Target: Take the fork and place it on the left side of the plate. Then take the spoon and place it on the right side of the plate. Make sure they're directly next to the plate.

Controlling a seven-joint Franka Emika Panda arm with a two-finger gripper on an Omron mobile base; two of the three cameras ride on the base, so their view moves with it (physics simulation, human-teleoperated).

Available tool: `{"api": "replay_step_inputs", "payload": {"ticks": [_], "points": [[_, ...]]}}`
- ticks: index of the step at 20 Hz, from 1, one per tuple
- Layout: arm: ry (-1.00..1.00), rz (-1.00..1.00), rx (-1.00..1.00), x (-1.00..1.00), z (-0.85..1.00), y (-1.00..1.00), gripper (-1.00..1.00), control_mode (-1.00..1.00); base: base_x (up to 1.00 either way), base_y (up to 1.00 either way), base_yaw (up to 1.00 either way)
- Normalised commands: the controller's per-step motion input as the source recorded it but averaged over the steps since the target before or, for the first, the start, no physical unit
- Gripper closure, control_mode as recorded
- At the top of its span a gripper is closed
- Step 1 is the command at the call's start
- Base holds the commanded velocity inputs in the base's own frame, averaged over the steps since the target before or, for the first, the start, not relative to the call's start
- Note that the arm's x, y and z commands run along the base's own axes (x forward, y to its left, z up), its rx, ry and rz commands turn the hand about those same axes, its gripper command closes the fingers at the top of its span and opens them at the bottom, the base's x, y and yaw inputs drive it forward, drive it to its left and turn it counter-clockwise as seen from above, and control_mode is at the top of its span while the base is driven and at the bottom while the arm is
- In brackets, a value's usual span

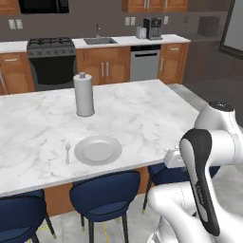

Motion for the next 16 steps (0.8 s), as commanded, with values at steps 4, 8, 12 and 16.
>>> {"api": "replay_step_inputs", "payload": {"ticks": [4, 8, 12, 16], "points": [[0.0, 0.0, 0.0, 0.0, 0.0, 0.0, 1.0, 1.0, 0.45, -0.38, 0.0], [0.0, 0.0, 0.0, 0.0, 0.0, 0.0, 1.0, 1.0, 0.35, -0.18, 0.04], [0.0, 0.0, 0.0, 0.0, 0.0, 0.0, 1.0, 1.0, 0.29, 0.0, 0.08], [0.0, 0.04, 0.0, 0.29, -0.13, 0.02, 1.0, -1.0, 0.07, 0.0, 0.02]]}}
